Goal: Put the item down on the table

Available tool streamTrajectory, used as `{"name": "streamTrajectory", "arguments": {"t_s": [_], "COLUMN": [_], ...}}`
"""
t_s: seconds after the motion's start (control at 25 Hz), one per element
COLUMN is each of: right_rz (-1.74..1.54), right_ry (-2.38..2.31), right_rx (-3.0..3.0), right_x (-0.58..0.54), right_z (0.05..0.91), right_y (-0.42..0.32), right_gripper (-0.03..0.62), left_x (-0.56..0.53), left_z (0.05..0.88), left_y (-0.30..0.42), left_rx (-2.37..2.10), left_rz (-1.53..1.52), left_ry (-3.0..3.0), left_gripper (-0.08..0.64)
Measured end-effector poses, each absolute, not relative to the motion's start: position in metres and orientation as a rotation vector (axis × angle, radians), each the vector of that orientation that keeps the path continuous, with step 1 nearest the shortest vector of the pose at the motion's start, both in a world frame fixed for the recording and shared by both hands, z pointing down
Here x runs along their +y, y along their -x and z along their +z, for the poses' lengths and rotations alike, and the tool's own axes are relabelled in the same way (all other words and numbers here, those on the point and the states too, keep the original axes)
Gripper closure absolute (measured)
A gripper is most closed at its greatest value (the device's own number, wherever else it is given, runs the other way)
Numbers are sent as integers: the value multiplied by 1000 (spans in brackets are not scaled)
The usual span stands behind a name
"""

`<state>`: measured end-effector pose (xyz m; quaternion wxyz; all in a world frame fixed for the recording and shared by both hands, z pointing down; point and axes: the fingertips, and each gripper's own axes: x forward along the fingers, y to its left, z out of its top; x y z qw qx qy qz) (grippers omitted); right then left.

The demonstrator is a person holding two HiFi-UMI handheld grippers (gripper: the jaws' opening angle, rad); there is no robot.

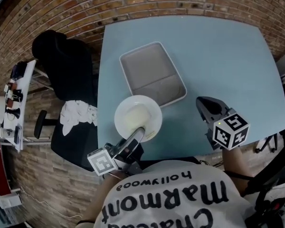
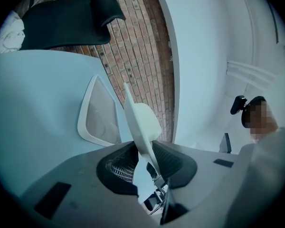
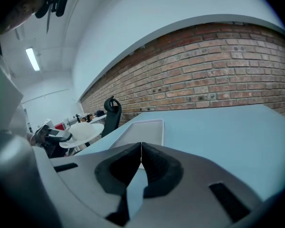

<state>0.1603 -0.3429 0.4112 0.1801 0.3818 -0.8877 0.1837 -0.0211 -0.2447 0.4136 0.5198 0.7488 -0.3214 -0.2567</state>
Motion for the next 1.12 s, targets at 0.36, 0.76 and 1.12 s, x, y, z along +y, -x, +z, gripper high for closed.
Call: {"name": "streamTrajectory", "arguments": {"t_s": [0.36, 0.76, 1.12], "right_rz": [581, 618, 621], "right_ry": [-1159, -1112, -1093], "right_rx": [-2423, -2387, -2386], "right_x": [-368, -383, -385], "right_z": [427, 449, 454], "right_y": [-176, -157, -146], "right_gripper": [581, 583, 581], "left_x": [-295, -324, -331], "left_z": [454, 487, 494], "left_y": [-9, -6, -8], "left_rx": [-630, -611, -555], "left_rz": [-607, -652, -682], "left_ry": [-1669, -1522, -1436], "left_gripper": [468, 468, 469]}}
